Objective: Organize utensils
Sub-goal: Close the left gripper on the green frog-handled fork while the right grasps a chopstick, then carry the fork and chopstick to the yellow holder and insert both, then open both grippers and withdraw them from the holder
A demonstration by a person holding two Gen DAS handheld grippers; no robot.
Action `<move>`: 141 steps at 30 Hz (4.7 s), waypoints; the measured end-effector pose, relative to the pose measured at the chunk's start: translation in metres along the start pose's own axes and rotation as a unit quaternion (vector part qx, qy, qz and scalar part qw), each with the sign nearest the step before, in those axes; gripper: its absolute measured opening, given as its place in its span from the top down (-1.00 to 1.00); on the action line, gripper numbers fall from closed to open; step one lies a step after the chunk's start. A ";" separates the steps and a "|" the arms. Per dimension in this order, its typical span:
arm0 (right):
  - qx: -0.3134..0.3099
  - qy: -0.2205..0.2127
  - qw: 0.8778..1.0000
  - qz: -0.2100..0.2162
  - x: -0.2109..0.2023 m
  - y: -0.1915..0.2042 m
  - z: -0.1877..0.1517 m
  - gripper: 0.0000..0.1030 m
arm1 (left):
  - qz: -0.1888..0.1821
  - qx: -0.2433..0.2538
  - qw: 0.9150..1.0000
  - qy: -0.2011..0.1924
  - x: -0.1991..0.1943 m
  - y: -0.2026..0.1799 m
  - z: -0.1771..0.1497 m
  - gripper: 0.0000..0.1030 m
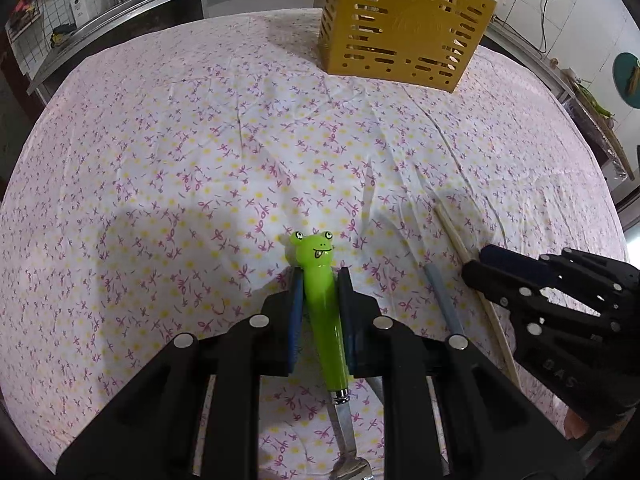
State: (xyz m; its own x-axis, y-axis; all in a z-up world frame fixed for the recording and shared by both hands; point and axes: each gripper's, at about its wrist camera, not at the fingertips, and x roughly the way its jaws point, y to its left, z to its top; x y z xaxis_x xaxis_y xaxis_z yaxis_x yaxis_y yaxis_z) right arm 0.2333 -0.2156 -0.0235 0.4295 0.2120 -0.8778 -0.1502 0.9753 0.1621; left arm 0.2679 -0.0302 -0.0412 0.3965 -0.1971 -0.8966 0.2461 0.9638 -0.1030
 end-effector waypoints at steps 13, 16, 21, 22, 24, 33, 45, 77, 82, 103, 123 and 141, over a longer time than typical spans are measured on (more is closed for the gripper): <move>0.040 -0.047 0.998 0.009 -0.033 -0.036 0.010 0.89 | -0.022 -0.010 0.999 -0.027 -0.023 0.002 0.003 0.71; 0.048 -0.071 0.996 0.009 -0.048 -0.044 0.010 0.89 | -0.030 -0.009 0.998 -0.049 -0.038 0.002 0.007 0.71; 0.059 -0.132 0.989 0.025 -0.073 -0.057 0.020 0.89 | -0.031 -0.005 0.996 -0.082 -0.062 -0.002 0.018 0.71; 0.059 -0.141 0.988 0.018 -0.076 -0.059 0.022 0.89 | -0.032 -0.005 0.996 -0.086 -0.065 -0.002 0.020 0.71; 0.065 -0.158 0.985 0.016 -0.082 -0.064 0.025 0.88 | -0.034 -0.003 0.995 -0.095 -0.073 -0.005 0.025 0.72; 0.073 -0.196 0.978 0.003 -0.094 -0.075 0.040 0.88 | -0.033 0.010 0.993 -0.109 -0.085 -0.018 0.040 0.72; 0.081 -0.222 0.972 0.005 -0.098 -0.092 0.045 0.88 | -0.033 0.024 0.989 -0.141 -0.098 -0.021 0.050 0.72; 0.064 -0.361 0.930 -0.039 -0.201 -0.099 0.220 0.89 | -0.010 0.034 0.962 -0.270 -0.199 -0.041 0.220 0.72; 0.059 -0.356 0.932 -0.038 -0.176 -0.096 0.233 0.89 | -0.007 0.059 0.958 -0.282 -0.156 -0.049 0.233 0.72; 0.074 -0.222 0.972 -0.017 -0.059 -0.120 0.202 0.19 | -0.005 -0.013 0.978 -0.206 -0.034 -0.014 0.213 -0.09; 0.059 -0.207 0.965 -0.148 -0.119 -0.109 0.073 -0.60 | 0.037 -0.071 0.981 -0.178 -0.079 0.028 0.085 -0.90; 0.067 -0.117 0.980 -0.146 -0.073 -0.097 -0.029 -0.60 | 0.003 -0.086 0.996 -0.008 -0.030 0.000 -0.044 -0.69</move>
State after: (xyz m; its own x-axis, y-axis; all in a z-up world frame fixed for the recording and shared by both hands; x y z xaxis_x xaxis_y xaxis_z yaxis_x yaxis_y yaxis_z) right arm 0.1905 -0.3276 0.0117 0.6319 -0.0833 -0.7706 0.1213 0.9926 -0.0078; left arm 0.2176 -0.0166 -0.0331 0.4110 -0.1932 -0.8909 0.0890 0.9811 -0.1717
